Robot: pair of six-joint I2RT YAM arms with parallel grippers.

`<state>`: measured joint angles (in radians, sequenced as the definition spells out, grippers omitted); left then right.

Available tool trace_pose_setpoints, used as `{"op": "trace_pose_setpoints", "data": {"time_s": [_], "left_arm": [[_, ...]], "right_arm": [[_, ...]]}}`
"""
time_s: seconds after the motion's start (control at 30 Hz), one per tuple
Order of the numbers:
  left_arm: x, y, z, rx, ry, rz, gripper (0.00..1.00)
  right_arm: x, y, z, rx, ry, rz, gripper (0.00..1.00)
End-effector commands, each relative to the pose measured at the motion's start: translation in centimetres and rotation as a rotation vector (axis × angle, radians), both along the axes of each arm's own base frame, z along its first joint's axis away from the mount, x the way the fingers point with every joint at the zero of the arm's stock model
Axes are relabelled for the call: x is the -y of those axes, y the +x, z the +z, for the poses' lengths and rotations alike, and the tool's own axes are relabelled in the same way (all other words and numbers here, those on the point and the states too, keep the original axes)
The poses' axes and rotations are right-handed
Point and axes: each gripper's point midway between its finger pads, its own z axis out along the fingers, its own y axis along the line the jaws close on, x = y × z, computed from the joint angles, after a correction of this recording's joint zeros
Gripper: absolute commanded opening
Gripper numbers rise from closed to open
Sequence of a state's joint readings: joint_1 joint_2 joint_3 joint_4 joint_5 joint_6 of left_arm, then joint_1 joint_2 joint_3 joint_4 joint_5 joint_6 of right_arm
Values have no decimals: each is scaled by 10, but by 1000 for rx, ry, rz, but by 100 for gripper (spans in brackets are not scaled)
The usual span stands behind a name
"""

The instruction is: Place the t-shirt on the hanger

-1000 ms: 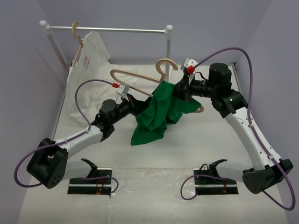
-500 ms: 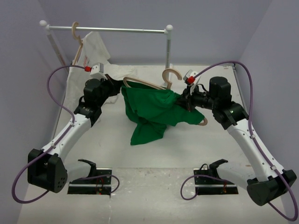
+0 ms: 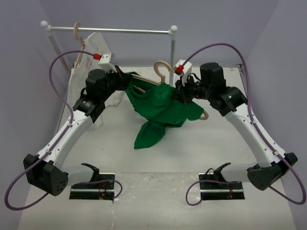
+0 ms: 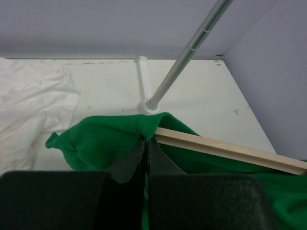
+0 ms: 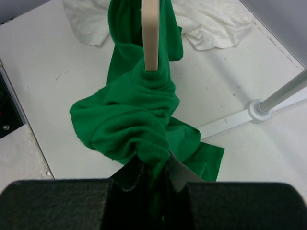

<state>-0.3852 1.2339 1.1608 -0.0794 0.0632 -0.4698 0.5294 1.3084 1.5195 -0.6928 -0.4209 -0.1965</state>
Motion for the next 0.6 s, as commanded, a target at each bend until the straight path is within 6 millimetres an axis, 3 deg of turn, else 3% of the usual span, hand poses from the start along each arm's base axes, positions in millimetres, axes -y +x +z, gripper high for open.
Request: {"op": "trace_pose_setpoints", "data": {"time_s": [0.0,0.17,0.3,0.4,0.57], "left_arm": [[11,-10,30,45,81,-34,0],[30,-26,49,68,94,-96,0],[59,-42,69,127,107,-247,0],[57,-38,70,106,186,-245,0],[50,-35,51,43,277,-239,0]], "right_arm": [[0,16,27,75,-9,-74,0],[-13,23,32,72,19,-53,0],[-42,10,22,49,52,157,0],[-48,2,8,13,60,243,0],[-44,-1,20,46,215,282,0]]}}
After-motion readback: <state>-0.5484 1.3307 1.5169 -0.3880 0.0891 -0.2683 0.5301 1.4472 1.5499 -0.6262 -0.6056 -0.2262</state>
